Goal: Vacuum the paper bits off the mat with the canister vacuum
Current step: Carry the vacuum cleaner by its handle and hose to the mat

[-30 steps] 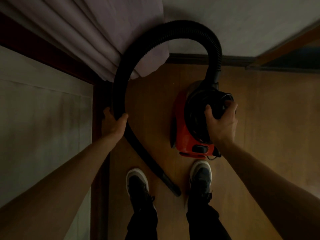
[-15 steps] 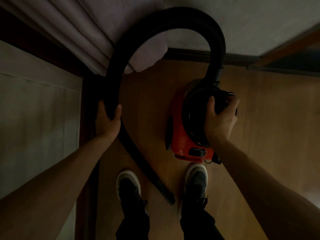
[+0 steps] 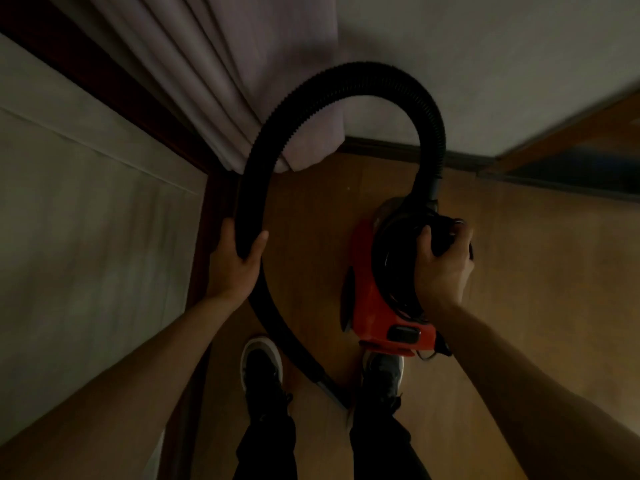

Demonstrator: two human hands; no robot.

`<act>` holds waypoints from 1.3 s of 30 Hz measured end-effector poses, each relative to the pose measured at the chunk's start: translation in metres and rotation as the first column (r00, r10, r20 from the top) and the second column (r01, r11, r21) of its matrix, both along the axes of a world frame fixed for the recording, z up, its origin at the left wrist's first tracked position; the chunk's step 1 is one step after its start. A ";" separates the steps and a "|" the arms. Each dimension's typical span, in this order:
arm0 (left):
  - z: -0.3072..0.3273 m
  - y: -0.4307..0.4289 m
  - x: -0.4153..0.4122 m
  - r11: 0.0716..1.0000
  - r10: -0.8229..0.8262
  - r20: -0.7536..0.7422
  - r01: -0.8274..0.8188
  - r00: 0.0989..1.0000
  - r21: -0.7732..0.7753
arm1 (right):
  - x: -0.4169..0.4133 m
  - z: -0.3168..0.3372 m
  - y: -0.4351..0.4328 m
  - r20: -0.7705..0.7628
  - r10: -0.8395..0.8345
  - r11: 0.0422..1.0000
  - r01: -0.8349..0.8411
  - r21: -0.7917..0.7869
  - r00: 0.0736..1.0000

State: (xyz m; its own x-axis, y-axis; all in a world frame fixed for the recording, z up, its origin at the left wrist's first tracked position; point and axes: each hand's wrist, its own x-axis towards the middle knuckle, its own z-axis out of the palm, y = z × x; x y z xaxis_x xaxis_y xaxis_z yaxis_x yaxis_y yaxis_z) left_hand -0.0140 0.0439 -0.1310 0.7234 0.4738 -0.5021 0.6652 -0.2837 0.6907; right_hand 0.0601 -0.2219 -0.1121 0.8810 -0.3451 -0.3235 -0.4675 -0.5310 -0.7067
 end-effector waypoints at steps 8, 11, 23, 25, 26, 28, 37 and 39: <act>0.090 -0.023 -0.006 0.996 -0.083 0.044 0.081 0.996 0.029 | -0.016 0.100 -0.019 0.044 -0.057 0.998 0.056 0.018 0.997; 0.121 -0.026 -0.003 0.990 -0.139 0.070 0.138 0.988 0.018 | -0.021 0.139 -0.027 0.068 -0.108 0.994 0.107 0.012 0.992; 0.265 -0.086 0.045 0.944 -0.310 0.258 0.328 0.915 -0.029 | -0.050 0.302 -0.082 0.191 -0.271 0.956 0.287 -0.060 0.944; 0.292 -0.105 0.054 0.924 -0.357 0.299 0.381 0.885 -0.025 | -0.055 0.329 -0.100 0.218 -0.325 0.937 0.345 -0.060 0.920; 0.306 -0.115 0.059 0.912 -0.382 0.320 0.409 0.867 -0.020 | -0.058 0.342 -0.111 0.231 -0.344 0.928 0.367 -0.064 0.910; 0.337 -0.137 0.070 0.881 -0.440 0.350 0.472 0.827 -0.007 | -0.062 0.372 -0.132 0.264 -0.371 0.912 0.403 -0.075 0.890; 0.495 -0.227 0.116 0.744 -0.627 0.452 0.660 0.634 0.106 | -0.079 0.521 -0.232 0.386 -0.494 0.822 0.563 -0.086 0.779; 0.533 -0.251 0.124 0.710 -0.665 0.460 0.690 0.588 0.142 | -0.081 0.557 -0.254 0.438 -0.514 0.793 0.603 -0.084 0.738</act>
State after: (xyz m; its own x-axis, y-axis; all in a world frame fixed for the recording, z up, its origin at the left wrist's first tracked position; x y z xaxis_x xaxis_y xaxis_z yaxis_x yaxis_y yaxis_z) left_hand 0.1097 -0.2074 0.4016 0.9642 -0.2622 -0.0395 -0.0954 -0.4819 0.8710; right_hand -0.0204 -0.4763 0.4450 0.5401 -0.8322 0.1253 -0.4501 -0.4114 -0.7926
